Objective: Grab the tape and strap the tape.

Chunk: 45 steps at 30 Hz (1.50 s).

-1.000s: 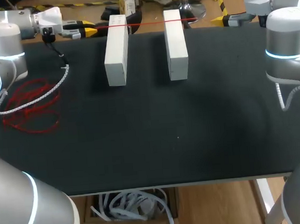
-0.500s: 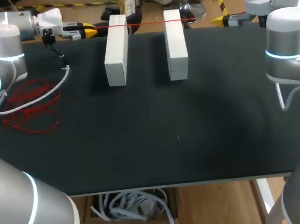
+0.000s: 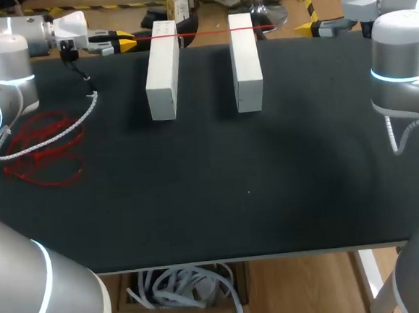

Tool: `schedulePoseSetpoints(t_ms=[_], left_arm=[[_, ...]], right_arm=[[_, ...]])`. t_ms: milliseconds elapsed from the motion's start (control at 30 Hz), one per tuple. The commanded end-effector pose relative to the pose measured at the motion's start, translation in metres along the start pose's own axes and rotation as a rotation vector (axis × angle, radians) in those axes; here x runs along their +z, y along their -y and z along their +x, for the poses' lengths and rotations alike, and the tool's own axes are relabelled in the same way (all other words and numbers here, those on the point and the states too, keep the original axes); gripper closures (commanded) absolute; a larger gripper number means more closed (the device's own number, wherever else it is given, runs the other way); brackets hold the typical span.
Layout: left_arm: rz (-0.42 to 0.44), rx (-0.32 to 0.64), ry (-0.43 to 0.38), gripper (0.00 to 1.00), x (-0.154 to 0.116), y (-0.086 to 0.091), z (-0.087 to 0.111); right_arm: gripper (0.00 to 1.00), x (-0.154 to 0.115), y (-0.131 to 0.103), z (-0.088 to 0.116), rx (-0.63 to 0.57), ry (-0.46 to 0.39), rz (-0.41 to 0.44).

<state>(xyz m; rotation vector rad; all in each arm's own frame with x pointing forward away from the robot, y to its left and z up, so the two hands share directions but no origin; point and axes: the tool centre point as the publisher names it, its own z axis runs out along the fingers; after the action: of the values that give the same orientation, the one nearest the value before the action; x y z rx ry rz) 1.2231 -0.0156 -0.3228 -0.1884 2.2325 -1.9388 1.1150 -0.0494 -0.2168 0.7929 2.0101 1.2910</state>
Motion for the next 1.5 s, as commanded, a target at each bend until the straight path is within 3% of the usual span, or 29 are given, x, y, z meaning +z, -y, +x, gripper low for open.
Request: schedulePoseSetpoints(t_ms=[33, 333, 533, 733, 967, 1133, 1500], left_arm=[[0.011, -0.001, -0.651, 0.9, 0.0, -0.005, -0.007], [0.009, -0.006, -0.645, 1.0, 0.0, -0.006, -0.006], [0.08, -0.023, -0.608, 1.0, 0.001, 0.001, 0.001], [0.169, -0.054, -0.583, 1.0, 0.001, 0.026, 0.013], [0.255, -0.036, -0.598, 1.0, -0.007, 0.07, 0.026], [0.317, -0.028, -0.567, 1.0, -0.012, 0.099, 0.033], [0.372, -0.016, -0.503, 1.0, -0.017, 0.151, 0.047]], right_arm=[[0.0, 0.0, 0.0, 0.0, 0.0, -0.001, 0.0], [0.0, 0.0, 0.0, 0.0, 0.0, -0.001, 0.0], [0.0, 0.0, 0.0, 0.0, 0.0, -0.001, 0.0], [0.0, 0.0, 0.0, 0.0, 0.0, -0.001, 0.0], [0.0, 0.0, 0.0, 0.0, 0.0, -0.001, 0.0], [0.0, 0.0, 0.0, 0.0, 0.0, -0.001, 0.0], [0.0, 0.0, 0.0, 0.0, 0.0, -0.001, 0.0]])
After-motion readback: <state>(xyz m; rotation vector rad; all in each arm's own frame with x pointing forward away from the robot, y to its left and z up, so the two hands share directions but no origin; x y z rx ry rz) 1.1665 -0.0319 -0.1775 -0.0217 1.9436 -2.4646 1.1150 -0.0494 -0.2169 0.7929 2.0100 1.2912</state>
